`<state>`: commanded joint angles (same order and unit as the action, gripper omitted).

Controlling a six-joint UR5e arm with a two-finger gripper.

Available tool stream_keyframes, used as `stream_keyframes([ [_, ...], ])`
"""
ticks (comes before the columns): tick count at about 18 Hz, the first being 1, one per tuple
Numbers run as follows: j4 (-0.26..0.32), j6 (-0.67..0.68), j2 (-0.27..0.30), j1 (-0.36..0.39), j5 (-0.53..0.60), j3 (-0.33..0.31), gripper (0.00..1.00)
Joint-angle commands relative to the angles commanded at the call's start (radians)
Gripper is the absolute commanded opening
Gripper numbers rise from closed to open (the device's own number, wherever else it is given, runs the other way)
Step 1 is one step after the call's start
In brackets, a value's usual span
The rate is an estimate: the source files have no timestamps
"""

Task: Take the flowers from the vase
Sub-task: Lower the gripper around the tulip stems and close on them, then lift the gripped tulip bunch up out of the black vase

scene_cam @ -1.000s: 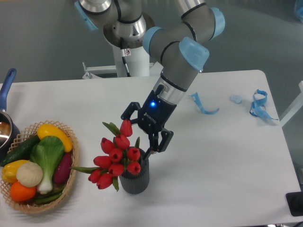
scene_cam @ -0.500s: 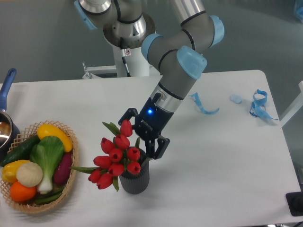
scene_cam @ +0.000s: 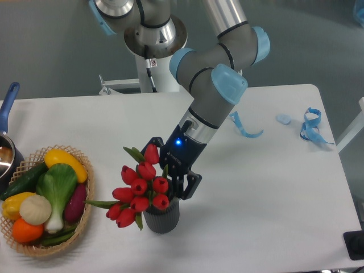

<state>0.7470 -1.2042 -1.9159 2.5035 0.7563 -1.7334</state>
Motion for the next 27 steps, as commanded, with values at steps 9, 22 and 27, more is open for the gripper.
stream_keyframes([
  [9, 0.0, -0.012, -0.006, 0.0, 0.006, 0.0, 0.6],
  [22, 0.002, -0.003, 0.006, 0.015, -0.002, 0.014, 0.52],
  [27, 0.011, 0.006, 0.041, 0.015, -0.014, -0.003, 0.52],
])
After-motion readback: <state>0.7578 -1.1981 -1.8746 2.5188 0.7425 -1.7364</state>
